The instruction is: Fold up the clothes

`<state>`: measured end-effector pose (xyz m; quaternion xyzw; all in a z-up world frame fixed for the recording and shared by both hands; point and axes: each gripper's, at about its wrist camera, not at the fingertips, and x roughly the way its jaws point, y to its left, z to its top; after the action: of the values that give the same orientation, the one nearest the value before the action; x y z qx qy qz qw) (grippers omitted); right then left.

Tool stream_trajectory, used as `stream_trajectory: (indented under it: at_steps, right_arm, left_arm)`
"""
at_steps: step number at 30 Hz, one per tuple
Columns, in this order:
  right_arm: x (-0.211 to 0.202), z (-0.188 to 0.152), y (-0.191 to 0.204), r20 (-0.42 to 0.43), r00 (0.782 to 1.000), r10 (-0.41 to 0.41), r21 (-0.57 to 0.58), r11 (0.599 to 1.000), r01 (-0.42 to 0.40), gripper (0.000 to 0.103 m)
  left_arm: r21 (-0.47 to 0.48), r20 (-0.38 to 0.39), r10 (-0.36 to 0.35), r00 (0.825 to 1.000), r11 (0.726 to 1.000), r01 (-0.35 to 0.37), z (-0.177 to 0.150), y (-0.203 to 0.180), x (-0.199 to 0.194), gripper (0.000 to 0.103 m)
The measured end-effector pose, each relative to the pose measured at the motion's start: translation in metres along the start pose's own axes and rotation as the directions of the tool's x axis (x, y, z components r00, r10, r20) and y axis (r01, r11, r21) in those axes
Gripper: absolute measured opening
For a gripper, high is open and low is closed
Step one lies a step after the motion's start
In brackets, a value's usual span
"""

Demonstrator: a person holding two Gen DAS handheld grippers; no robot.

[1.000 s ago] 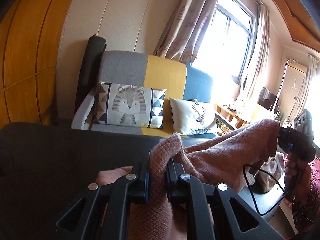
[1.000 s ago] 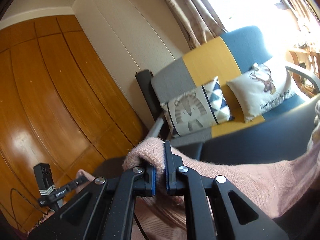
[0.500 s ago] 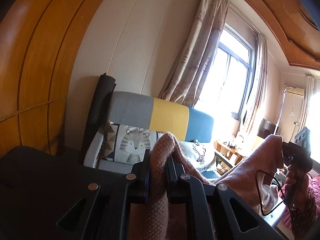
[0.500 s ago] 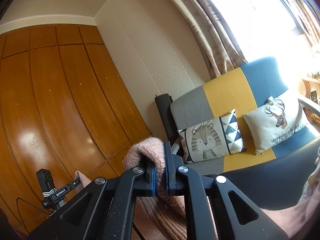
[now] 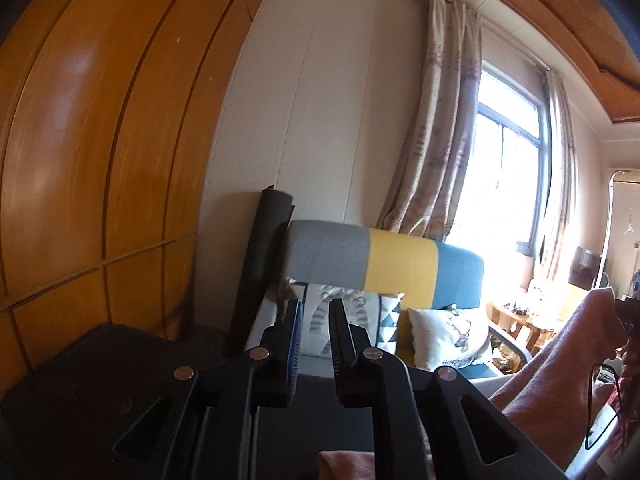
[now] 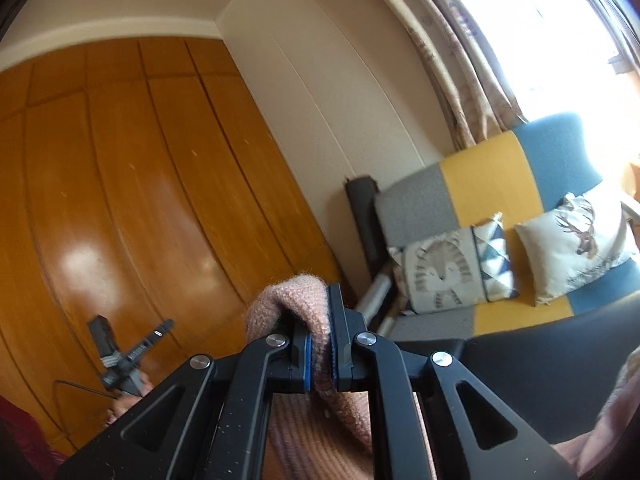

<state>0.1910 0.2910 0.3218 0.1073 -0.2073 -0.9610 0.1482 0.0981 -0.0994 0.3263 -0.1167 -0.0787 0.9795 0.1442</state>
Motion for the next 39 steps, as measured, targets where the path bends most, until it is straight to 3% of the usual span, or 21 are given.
stream_trajectory:
  at_steps: [2, 4, 8, 12, 18, 20, 21, 22, 24, 27, 31, 33, 36, 39]
  right_arm:
    - [0.028, -0.012, -0.017, -0.073, 0.996, -0.047, 0.027, 0.998, 0.049, 0.007]
    - [0.060, -0.027, -0.041, -0.142, 0.986, -0.087, 0.060, 0.994, 0.096, 0.007]
    - [0.118, -0.054, -0.088, -0.251, 0.953, -0.168, 0.112, 0.973, 0.201, 0.007]
    - [0.169, -0.076, -0.124, -0.355, 0.889, -0.289, 0.059, 0.942, 0.330, 0.010]
    - [0.208, -0.109, -0.163, -0.492, 0.767, -0.411, -0.006, 0.883, 0.469, 0.053]
    - [0.200, -0.114, -0.166, -0.494, 0.735, -0.465, -0.051, 0.859, 0.509, 0.054]
    - [0.192, -0.113, -0.166, -0.476, 0.729, -0.492, -0.064, 0.846, 0.529, 0.054]
    - [0.182, -0.112, -0.165, -0.455, 0.726, -0.516, -0.075, 0.835, 0.546, 0.054]
    - [0.154, -0.110, -0.160, -0.397, 0.748, -0.532, -0.081, 0.832, 0.548, 0.059]
    - [0.106, -0.117, -0.152, -0.331, 0.770, -0.545, -0.093, 0.831, 0.548, 0.073]
    - [0.059, -0.140, -0.149, -0.343, 0.810, -0.475, -0.049, 0.870, 0.490, 0.076]
    - [0.043, -0.152, -0.148, -0.361, 0.811, -0.460, -0.039, 0.876, 0.480, 0.076]
    - [0.026, -0.168, -0.150, -0.393, 0.795, -0.463, -0.026, 0.869, 0.493, 0.076]
    - [0.023, -0.182, -0.152, -0.435, 0.786, -0.440, -0.007, 0.874, 0.485, 0.076]
  left_arm:
    - [0.002, -0.090, 0.016, 0.996, 1.000, -0.016, -0.020, 0.007, 0.025, 0.016]
    - [0.023, -0.212, 0.021, 0.977, 1.000, -0.016, -0.054, 0.004, 0.053, 0.016]
    - [0.073, -0.358, -0.062, 0.932, 0.993, 0.094, -0.118, -0.033, 0.086, 0.017]
    - [0.083, -0.494, -0.166, 0.853, 0.968, 0.236, -0.176, -0.086, 0.108, 0.021]
    - [0.103, -0.647, -0.240, 0.723, 0.913, 0.395, -0.244, -0.152, 0.116, 0.021]
    - [0.145, -0.678, -0.237, 0.696, 0.885, 0.443, -0.259, -0.167, 0.111, 0.021]
    - [0.169, -0.691, -0.235, 0.684, 0.867, 0.469, -0.266, -0.173, 0.107, 0.021]
    - [0.200, -0.700, -0.237, 0.674, 0.840, 0.504, -0.275, -0.182, 0.100, 0.021]
    - [0.274, -0.694, -0.217, 0.687, 0.802, 0.531, -0.285, -0.191, 0.085, 0.022]
    - [0.306, -0.681, -0.230, 0.696, 0.773, 0.555, -0.291, -0.193, 0.071, 0.024]
    - [0.213, -0.713, -0.291, 0.638, 0.777, 0.592, -0.290, -0.184, 0.065, 0.024]
    - [0.187, -0.730, -0.305, 0.612, 0.771, 0.608, -0.291, -0.186, 0.065, 0.024]
    - [0.232, -0.744, -0.266, 0.613, 0.758, 0.610, -0.301, -0.199, 0.063, 0.025]
    - [0.266, -0.760, -0.211, 0.615, 0.762, 0.590, -0.313, -0.210, 0.065, 0.025]
